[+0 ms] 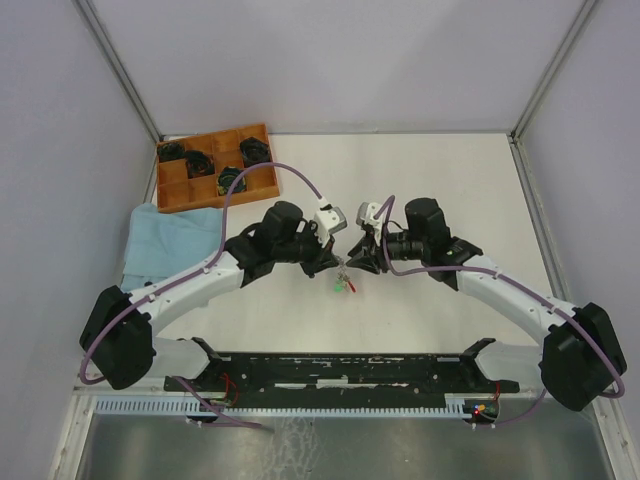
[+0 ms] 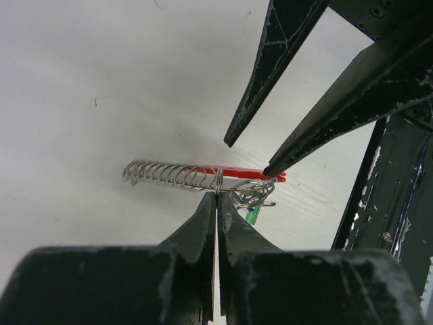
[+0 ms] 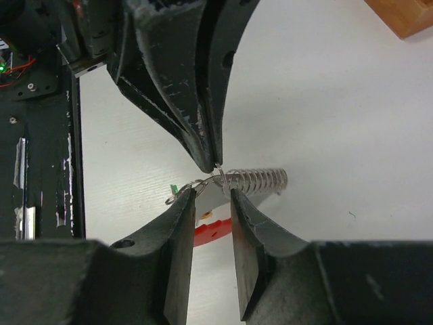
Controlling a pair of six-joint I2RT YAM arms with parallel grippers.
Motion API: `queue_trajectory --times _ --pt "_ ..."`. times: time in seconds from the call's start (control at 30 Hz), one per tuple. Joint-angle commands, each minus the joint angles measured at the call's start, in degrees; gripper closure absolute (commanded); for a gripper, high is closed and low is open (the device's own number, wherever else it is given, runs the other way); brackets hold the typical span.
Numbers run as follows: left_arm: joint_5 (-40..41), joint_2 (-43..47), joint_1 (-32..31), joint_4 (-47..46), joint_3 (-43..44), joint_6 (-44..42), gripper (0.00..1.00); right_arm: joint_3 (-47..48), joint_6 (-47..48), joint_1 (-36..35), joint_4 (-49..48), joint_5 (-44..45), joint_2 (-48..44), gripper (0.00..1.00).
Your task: Put the keys on the keyring
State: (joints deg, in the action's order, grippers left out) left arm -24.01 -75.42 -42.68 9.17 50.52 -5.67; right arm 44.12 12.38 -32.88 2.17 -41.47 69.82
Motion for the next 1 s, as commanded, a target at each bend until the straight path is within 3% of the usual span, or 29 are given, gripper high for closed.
queue_trajectory --times 0.0,0.33,0.53,0.97 --pt "-0.33 0.71 -0.55 2.14 4.22 0.23 0.97 0.79 4.61 0.18 -0.75 -5.82 1.0 0.65" --pt "-2.22 0.98 -0.83 3.7 5.14 -1.2 0.97 1.64 6.51 0.14 -1.17 -8.09 4.01 0.7" --pt "-3.27 0.72 -0.81 3.75 5.12 -1.65 0.97 2.53 6.65 0.18 -0.71 -10.25 5.26 0.78" --pt "-4.96 -0.15 -0.93 3.79 5.03 -2.62 0.97 1.67 4.46 0.38 -5.14 -9.51 6.38 0.82"
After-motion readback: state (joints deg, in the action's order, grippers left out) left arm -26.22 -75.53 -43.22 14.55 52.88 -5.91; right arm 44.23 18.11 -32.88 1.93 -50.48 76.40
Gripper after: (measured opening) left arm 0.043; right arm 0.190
